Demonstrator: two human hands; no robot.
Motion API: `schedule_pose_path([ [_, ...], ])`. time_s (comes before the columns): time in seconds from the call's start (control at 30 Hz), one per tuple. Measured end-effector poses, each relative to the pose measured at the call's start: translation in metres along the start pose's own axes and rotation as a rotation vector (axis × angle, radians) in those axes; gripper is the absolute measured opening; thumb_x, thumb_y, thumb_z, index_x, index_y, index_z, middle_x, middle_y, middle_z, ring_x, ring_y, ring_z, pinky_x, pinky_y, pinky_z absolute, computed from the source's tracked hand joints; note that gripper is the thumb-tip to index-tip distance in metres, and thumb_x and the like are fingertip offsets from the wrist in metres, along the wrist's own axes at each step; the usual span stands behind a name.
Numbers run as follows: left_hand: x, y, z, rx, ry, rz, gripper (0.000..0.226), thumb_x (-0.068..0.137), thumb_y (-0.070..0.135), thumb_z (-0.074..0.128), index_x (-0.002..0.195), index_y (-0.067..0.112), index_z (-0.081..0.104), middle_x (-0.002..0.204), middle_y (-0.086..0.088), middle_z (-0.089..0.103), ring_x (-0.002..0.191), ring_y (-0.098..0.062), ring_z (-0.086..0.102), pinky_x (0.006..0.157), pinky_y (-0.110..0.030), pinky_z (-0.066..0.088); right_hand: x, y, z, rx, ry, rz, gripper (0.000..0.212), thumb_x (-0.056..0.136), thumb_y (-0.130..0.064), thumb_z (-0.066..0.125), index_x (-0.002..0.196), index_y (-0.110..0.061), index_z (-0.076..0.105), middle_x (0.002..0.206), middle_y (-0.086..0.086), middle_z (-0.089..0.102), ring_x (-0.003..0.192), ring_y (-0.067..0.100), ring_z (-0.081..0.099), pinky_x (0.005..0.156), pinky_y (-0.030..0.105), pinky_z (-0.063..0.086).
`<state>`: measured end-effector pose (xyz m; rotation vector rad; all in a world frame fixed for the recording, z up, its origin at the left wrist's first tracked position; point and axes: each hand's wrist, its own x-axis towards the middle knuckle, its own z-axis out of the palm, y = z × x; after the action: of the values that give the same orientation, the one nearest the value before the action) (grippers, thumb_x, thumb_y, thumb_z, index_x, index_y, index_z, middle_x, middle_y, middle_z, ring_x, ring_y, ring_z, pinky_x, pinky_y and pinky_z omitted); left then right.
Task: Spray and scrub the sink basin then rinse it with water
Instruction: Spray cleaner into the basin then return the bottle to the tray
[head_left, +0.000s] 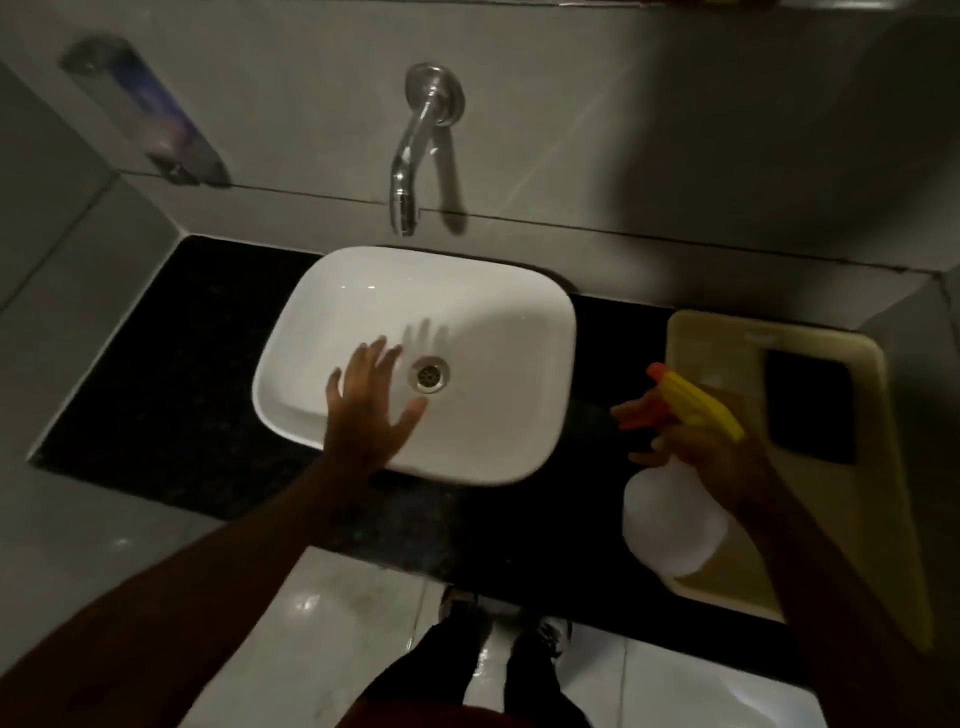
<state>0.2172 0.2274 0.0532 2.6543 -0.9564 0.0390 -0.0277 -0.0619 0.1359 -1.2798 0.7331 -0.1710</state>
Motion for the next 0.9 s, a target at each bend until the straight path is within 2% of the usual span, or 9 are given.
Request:
schedule_pose_path([
  [0.07,0.004,-0.042,-0.014,-0.017,-0.018,-0.146,0.085,0.083,0.066,0.040,0.150,0.014,0.038,0.159,-0.008,0.034,0.148,-0.028,0.027,0.117,-0.058,0.021,0.002,-0.003,0.048,0.083,-0.078,0.090,0.068,0.068,0.017,0.048,0.117,-0.028,0.063,0.095,0.012,0.077,0.091,0.027,0.072,0.065,0.052,0.061],
  [0.13,0.019,-0.092,-0.029,0.045,-0.071,-0.204,0.087,0.082,0.068,0.039,0.152,0.017,0.032,0.161,-0.006,0.029,0.150,-0.027,0.021,0.119,-0.060,0.014,0.007,0.000,0.092,0.047,-0.120,0.144,0.069,0.059,0.005,0.052,0.126,-0.012,0.060,0.098,0.018,0.076,0.093,0.029,0.072,0.063,0.055,0.061],
  [0.17,0.026,-0.103,-0.032,0.082,-0.122,-0.203,0.087,0.082,0.068,0.041,0.153,0.019,0.029,0.162,-0.005,0.025,0.150,-0.027,0.018,0.119,-0.062,0.011,0.010,0.006,0.111,0.043,-0.124,0.188,0.070,0.061,0.002,0.053,0.129,-0.014,0.058,0.098,0.018,0.076,0.093,0.029,0.073,0.063,0.055,0.061],
  [0.3,0.043,-0.131,-0.017,0.168,-0.247,-0.036,0.091,0.082,0.074,0.042,0.155,0.025,0.020,0.165,-0.003,0.013,0.151,-0.031,0.012,0.116,-0.066,0.008,0.026,0.019,0.160,-0.039,0.078,0.351,0.055,0.078,0.001,0.051,0.115,-0.038,0.062,0.092,0.019,0.074,0.080,0.035,0.073,0.058,0.049,0.061],
  [0.4,0.048,-0.141,-0.003,0.193,-0.265,0.013,0.095,0.081,0.080,0.032,0.157,0.029,0.008,0.167,-0.001,0.007,0.152,-0.028,0.007,0.118,-0.063,0.006,0.041,0.018,0.176,-0.265,0.219,0.410,0.050,0.075,-0.004,0.052,0.110,-0.034,0.070,0.081,0.014,0.069,0.059,0.031,0.067,0.048,0.032,0.055],
  [0.5,0.054,-0.145,0.005,0.137,-0.273,-0.025,0.096,0.079,0.083,0.031,0.156,0.035,0.001,0.167,0.001,0.005,0.153,-0.025,0.003,0.118,-0.061,0.001,0.059,0.013,0.179,-0.373,0.252,0.425,0.048,0.073,0.000,0.054,0.111,-0.026,0.068,0.084,0.013,0.069,0.061,0.027,0.068,0.048,0.030,0.055],
  [0.63,0.051,-0.146,0.004,0.171,-0.205,-0.031,0.090,0.082,0.079,0.032,0.156,0.030,0.013,0.165,-0.002,0.014,0.152,-0.028,0.011,0.114,-0.068,0.007,0.069,0.018,0.180,-0.470,0.218,0.392,0.037,0.076,-0.017,0.061,0.113,-0.014,0.068,0.084,0.021,0.072,0.074,0.033,0.070,0.065,0.042,0.059],
  [0.77,0.050,-0.145,0.000,0.099,-0.160,-0.106,0.091,0.081,0.077,0.035,0.154,0.024,0.021,0.164,-0.005,0.019,0.151,-0.031,0.013,0.115,-0.069,0.013,0.075,0.026,0.190,-0.580,0.192,0.419,0.043,0.068,-0.009,0.058,0.109,-0.015,0.069,0.087,0.017,0.067,0.075,0.035,0.067,0.065,0.054,0.062],
  [0.9,0.049,-0.144,-0.004,0.047,-0.147,-0.072,0.094,0.078,0.076,0.040,0.154,0.022,0.024,0.164,-0.006,0.021,0.149,-0.031,0.019,0.113,-0.069,0.019,0.079,0.030,0.207,-0.650,0.231,0.382,0.020,0.073,-0.023,0.056,0.087,-0.010,0.061,0.070,0.013,0.069,0.053,0.026,0.069,0.048,0.040,0.060],
])
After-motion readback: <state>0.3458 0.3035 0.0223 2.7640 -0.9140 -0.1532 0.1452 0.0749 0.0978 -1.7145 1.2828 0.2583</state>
